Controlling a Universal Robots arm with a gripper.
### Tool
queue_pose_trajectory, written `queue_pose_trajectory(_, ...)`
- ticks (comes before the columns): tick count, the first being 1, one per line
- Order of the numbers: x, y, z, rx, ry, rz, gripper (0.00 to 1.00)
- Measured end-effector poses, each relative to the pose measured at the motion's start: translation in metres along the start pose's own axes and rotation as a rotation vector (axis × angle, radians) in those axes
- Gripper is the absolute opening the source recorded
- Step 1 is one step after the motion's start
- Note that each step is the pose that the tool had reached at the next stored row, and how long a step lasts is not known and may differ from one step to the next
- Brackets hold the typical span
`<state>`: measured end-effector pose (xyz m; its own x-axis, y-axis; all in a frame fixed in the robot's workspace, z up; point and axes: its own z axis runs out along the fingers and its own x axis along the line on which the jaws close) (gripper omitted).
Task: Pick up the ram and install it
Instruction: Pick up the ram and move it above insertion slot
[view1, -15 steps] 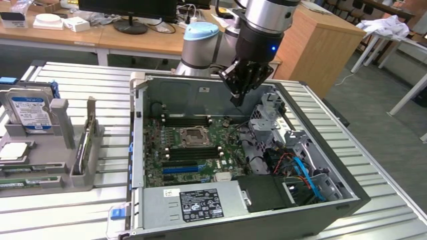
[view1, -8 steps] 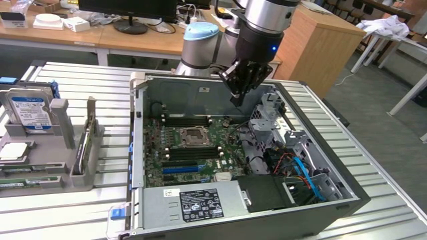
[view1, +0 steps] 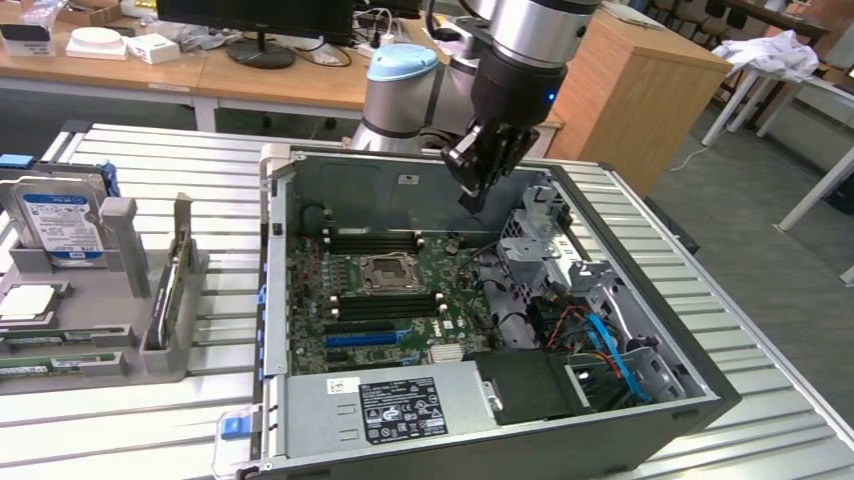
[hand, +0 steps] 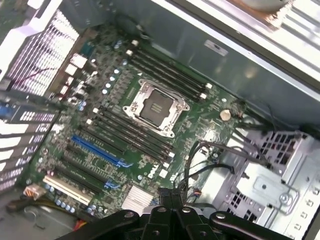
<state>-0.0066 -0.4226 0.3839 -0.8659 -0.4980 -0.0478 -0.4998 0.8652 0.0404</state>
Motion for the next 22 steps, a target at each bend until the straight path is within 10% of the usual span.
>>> queue_pose_trajectory(22,0.0001,-0.0001,0.0017,-0.0192,0.0161,-0.4,0.1)
